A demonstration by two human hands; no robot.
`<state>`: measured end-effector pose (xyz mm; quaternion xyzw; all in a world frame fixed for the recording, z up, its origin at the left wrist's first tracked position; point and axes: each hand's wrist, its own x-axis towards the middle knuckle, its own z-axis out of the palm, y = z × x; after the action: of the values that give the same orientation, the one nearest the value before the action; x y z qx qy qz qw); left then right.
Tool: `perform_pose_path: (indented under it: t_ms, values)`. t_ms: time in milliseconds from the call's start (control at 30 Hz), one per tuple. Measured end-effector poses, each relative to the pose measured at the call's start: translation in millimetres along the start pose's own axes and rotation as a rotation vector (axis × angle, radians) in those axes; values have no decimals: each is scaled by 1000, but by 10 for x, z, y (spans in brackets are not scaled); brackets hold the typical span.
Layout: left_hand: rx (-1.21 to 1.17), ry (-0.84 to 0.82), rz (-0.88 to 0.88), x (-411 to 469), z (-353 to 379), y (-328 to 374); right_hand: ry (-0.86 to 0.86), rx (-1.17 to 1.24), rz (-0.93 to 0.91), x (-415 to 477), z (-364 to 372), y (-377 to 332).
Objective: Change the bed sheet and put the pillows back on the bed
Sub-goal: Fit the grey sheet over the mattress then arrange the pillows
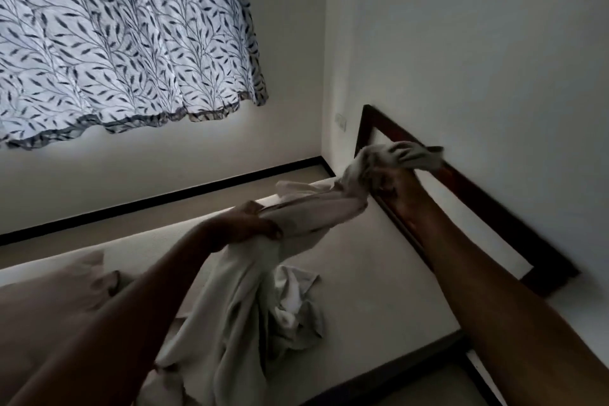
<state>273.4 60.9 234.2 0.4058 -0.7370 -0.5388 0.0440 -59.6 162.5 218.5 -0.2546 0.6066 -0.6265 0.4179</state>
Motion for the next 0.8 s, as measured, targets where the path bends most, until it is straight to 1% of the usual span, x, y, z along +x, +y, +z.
perform_pose_path:
  t_ms: [33,67,133,167,200,233,300,333,367,433,500,533,600,700,800]
  values:
    - [17,24,-2,17,61,178,-141,-135,-4,-29,3,110]
    - [62,-9,6,126,97,262,-299,-256,-23,-17,29,230]
    - [72,-23,-13,277,250,348,-626,-481,-33,-108,277,357]
    - [83,-27,-33,348,322,371,-697,-592,-83,-129,421,431]
    - [82,-42,-31,397,372,354,-704,-674,-175,-121,547,545]
    - [74,-50,-31,424,399,351,-669,-753,-257,-135,646,598]
    - [-4,-43,-39,478,370,331,-517,-831,-401,-48,735,660]
    - [-57,-54,-53,490,326,271,-447,-858,-416,2,755,652]
    - [-132,-82,-65,498,285,188,-402,-906,-393,66,774,640]
    - [-271,-143,-94,495,255,6,-372,-1046,-355,168,818,603]
    - [-381,-174,-127,546,247,-232,-347,-1153,-391,333,828,556]
    - [-412,-192,-166,573,234,-333,-304,-1188,-413,420,810,514]
    - [-400,-274,-250,675,244,-531,-210,-1216,-443,568,723,511]
    - [-297,-467,-372,873,487,-655,-143,-1221,-333,788,501,659]
    - [-177,-478,-490,1103,787,-655,-42,-1134,-279,1112,175,748]
